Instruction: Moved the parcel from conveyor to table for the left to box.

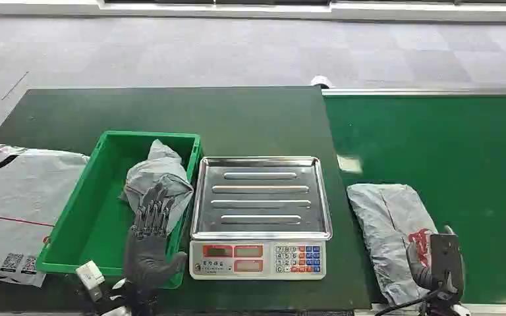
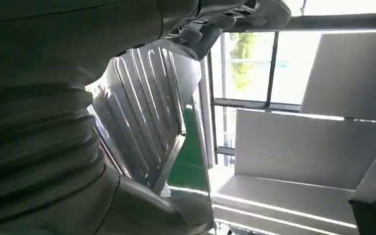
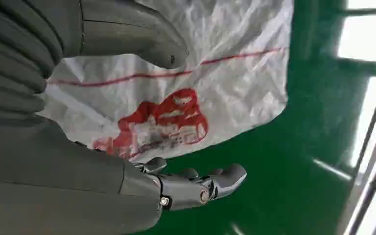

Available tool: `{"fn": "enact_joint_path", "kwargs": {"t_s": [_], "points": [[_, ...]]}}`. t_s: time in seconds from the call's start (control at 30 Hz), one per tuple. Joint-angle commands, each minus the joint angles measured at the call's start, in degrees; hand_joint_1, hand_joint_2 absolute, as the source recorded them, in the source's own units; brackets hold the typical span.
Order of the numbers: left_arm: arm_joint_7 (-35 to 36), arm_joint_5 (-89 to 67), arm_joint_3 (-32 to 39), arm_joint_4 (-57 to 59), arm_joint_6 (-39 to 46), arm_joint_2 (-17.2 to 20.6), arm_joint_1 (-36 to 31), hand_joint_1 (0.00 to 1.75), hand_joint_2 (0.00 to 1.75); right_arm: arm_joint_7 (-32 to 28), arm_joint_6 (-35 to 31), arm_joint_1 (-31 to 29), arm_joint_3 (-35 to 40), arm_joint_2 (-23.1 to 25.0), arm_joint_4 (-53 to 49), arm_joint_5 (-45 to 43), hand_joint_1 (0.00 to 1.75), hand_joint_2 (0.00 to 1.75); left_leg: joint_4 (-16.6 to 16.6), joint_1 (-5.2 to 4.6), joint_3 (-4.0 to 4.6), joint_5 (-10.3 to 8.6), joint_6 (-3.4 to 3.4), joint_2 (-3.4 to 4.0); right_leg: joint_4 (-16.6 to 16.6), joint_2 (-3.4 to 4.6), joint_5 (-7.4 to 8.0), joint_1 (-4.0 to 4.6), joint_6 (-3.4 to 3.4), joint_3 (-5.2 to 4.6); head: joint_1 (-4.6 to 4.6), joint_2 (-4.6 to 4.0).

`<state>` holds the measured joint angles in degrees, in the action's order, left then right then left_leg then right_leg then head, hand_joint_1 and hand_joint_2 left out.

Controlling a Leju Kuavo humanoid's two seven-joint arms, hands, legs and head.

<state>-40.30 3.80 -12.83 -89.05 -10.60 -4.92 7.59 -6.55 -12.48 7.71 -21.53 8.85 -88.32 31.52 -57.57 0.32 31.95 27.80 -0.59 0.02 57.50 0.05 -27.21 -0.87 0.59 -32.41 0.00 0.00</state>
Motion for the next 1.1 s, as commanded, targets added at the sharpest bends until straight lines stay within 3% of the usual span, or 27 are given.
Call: {"fn": "enact_joint_path", "kwargs": {"t_s": [0.03,0.13,0.33,0.43,0.6,0.77,0.8,0.83,1.1], "points": [[0.30,0.65,-0.96,3.44,0.72,1.87,-1.94,0.00,1.75,4.33,1.07,-6.85,-4.34,-4.39,16.20,4.50,0.00,1.75,0.17,0.05,-0.12,-0.09,0.00,0.03,-0.21,0.03,0.11,0.07,-0.04,0.13,0.02,0.00],[0.30,1.79,-2.01,4.81,1.56,3.54,-2.87,0.00,1.75,8.00,2.43,-9.10,-2.04,-7.21,22.26,8.85,0.00,1.75,0.30,0.06,-0.10,-0.19,0.02,-0.01,-0.37,-0.01,0.22,0.10,-0.07,0.13,0.02,0.00],[0.30,2.39,-2.04,5.27,1.67,3.88,-3.28,0.00,1.75,8.12,2.61,-9.89,-1.69,-7.50,23.74,9.26,0.00,1.75,0.14,0.02,-0.08,-0.10,0.02,-0.03,-0.15,-0.03,0.09,0.02,-0.04,0.11,0.02,0.00],[0.30,3.17,-3.03,6.66,1.36,4.42,-4.49,0.00,1.75,10.91,2.82,-11.61,2.00,-9.74,29.04,15.95,0.00,1.75,0.14,0.05,-0.08,-0.10,0.04,0.04,-0.18,0.04,0.12,0.06,-0.04,0.10,0.02,0.00],[0.30,2.94,-3.98,7.90,1.39,3.37,-6.20,0.00,1.75,12.71,-0.21,-19.19,8.56,-11.04,41.14,27.74,0.00,1.75,0.14,0.06,-0.05,-0.13,0.05,0.18,-0.18,0.18,0.19,0.05,-0.03,0.06,0.02,0.00],[0.30,4.00,-4.89,9.26,2.15,3.61,-8.18,0.00,1.75,14.32,0.98,-26.66,13.60,-11.36,50.07,32.52,0.00,1.75,0.11,0.07,-0.01,-0.19,0.06,0.29,-0.18,0.30,0.32,0.07,0.01,-0.03,0.02,0.00],[0.30,4.19,-4.86,9.36,2.24,3.63,-8.25,0.00,1.75,14.27,1.23,-28.02,14.39,-11.46,52.11,33.11,0.17,1.75,0.06,0.06,-0.05,-0.13,0.05,0.40,-0.10,0.38,0.31,0.06,0.04,-0.03,0.02,0.00],[0.30,4.26,-4.77,9.25,2.23,3.58,-8.15,0.00,1.75,14.25,1.56,-28.73,14.87,-11.36,52.94,33.40,1.75,1.75,0.11,0.05,0.01,-0.21,0.06,0.46,-0.15,0.42,0.41,0.06,0.02,-0.09,0.02,0.00],[0.30,3.88,-4.58,8.69,2.31,2.87,-7.55,0.00,1.75,14.83,0.99,-29.24,16.13,-11.09,53.53,34.28,1.75,1.75,0.00,0.03,0.15,-0.12,0.07,0.71,-0.05,0.64,0.41,0.04,0.06,0.00,0.02,0.00]]}}
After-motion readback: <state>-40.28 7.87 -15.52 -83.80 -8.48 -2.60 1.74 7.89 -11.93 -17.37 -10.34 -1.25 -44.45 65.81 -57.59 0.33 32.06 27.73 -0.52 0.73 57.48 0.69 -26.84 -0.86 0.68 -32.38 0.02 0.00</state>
